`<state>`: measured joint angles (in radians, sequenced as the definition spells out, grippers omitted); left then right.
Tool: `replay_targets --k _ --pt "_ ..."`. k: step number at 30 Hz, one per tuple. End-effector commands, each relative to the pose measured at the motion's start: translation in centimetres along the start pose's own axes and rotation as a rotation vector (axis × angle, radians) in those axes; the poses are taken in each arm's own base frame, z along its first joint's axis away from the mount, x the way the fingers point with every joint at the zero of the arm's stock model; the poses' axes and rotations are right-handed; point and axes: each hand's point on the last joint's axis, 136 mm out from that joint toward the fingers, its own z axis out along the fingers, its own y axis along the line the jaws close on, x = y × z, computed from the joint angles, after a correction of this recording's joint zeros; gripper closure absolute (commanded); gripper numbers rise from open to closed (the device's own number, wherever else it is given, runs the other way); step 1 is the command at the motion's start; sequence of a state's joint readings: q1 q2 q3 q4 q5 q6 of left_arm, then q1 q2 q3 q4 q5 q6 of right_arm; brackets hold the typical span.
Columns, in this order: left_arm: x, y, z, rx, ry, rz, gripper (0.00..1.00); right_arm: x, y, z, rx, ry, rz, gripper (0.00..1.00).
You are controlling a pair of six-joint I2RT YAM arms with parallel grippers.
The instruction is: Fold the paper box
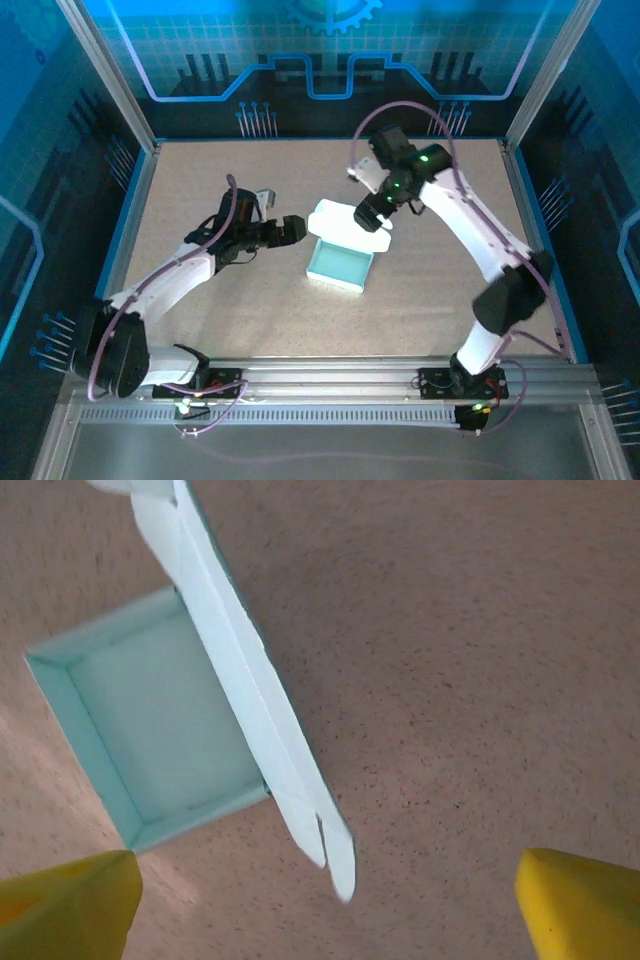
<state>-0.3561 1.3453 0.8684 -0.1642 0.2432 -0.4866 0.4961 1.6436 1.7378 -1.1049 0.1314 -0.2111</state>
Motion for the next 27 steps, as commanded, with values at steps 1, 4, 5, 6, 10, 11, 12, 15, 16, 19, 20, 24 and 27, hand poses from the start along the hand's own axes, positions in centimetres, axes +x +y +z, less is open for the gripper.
replay_targets --k 1,4,5,6,10,11,12,15,16,19,20,24,27 --pt "0.3 -1.4 1.6 0.125 0.031 -0.058 0.01 -0.1 -0.7 -2.0 0.051 -0.16 0.373 0.05" --pt "1.0 -1.6 2.9 0.158 0.07 -0.091 0.01 3.0 0.4 -2.1 0.114 -0.174 0.516 0.06" --pt "1.2 -1.7 3.2 0.164 0.08 -0.094 0.01 4.1 0.8 -2.3 0.137 -0.184 0.559 0.07" --pt "1.6 -1.7 3.6 0.165 0.092 -0.101 0.01 4.9 1.3 -2.4 0.147 -0.202 0.592 0.07" --pt "3.1 -1.6 5.2 0.176 0.141 -0.14 0.01 8.3 3.2 -0.9 0.12 -0.23 0.695 0.12" --pt "3.5 -1.5 5.6 0.176 0.153 -0.153 0.01 9.1 3.6 -0.4 0.105 -0.226 0.719 0.13" --pt "3.9 -1.5 6.0 0.178 0.164 -0.162 0.01 9.9 4.2 0.4 0.09 -0.213 0.731 0.14" --pt "5.1 -1.2 7.1 0.171 0.198 -0.198 0.01 11.6 5.6 2.4 0.06 -0.146 0.775 0.15" --pt "5.5 -1.1 7.4 0.166 0.21 -0.21 0.01 12.0 6.0 3.0 0.059 -0.119 0.786 0.16" --pt "6.8 -1.2 8.2 0.165 0.234 -0.231 0.01 11.6 7.7 4.8 0.032 -0.079 0.769 0.2" --pt "7.2 -1.2 8.4 0.166 0.243 -0.241 0.01 11.4 8.2 5.4 0.021 -0.066 0.762 0.22" --pt "8.4 -2.1 9.1 0.188 0.27 -0.278 0.01 10.6 9.2 8.0 0.01 -0.006 0.748 0.32" --pt "9.0 -2.9 9.3 0.201 0.281 -0.293 0.01 10.5 9.3 9.3 0.024 0.033 0.743 0.4"
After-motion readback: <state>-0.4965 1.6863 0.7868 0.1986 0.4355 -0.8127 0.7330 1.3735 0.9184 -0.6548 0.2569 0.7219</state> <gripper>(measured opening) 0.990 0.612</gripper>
